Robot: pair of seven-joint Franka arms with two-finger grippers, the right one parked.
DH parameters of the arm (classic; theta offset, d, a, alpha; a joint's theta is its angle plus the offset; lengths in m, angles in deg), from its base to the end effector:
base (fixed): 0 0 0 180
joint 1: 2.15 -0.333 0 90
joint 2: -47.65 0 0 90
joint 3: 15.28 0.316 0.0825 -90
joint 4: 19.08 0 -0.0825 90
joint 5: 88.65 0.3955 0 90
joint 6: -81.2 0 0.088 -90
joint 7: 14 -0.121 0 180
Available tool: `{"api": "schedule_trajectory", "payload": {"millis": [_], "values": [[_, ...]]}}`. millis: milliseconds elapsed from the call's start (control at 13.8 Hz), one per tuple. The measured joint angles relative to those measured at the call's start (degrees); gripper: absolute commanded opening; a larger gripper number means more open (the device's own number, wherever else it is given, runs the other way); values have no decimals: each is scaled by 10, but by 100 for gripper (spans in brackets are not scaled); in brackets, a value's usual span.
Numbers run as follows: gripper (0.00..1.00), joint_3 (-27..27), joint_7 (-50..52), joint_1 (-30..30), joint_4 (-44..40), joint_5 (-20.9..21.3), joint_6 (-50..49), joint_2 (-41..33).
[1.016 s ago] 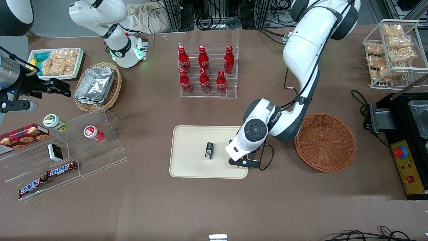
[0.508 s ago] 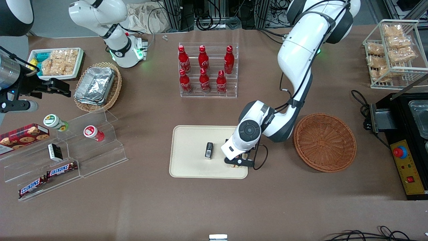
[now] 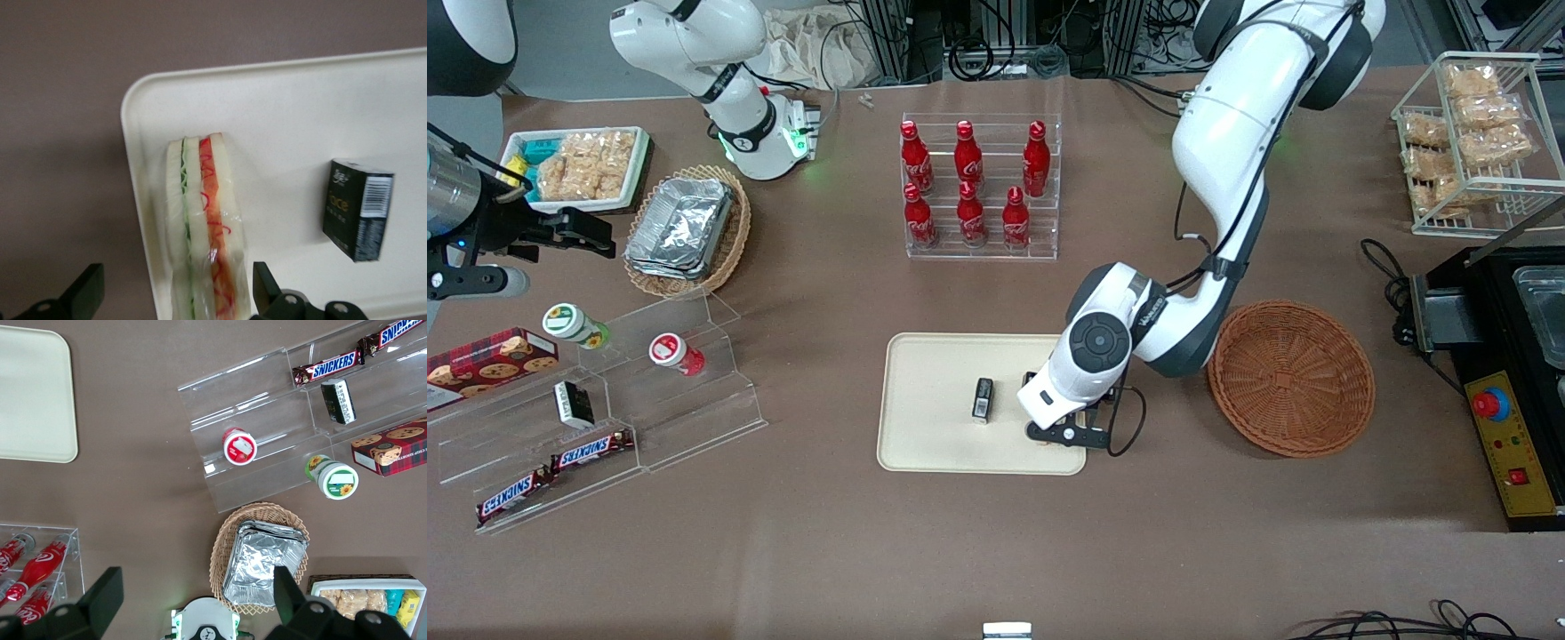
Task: Place sandwich from basket to tray
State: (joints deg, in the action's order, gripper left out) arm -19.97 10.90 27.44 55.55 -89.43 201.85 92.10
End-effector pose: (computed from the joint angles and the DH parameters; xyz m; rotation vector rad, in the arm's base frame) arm 0.6330 -0.4158 0.2636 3.0604 -0.2034 -0.0125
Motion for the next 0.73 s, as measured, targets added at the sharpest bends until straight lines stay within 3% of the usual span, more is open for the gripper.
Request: {"api": "schedule_trajectory", "payload": {"millis": [218, 726], "values": [[100, 31, 0, -6, 31, 0, -57, -90], [100, 43, -2, -99, 271, 0, -143, -390]]}}
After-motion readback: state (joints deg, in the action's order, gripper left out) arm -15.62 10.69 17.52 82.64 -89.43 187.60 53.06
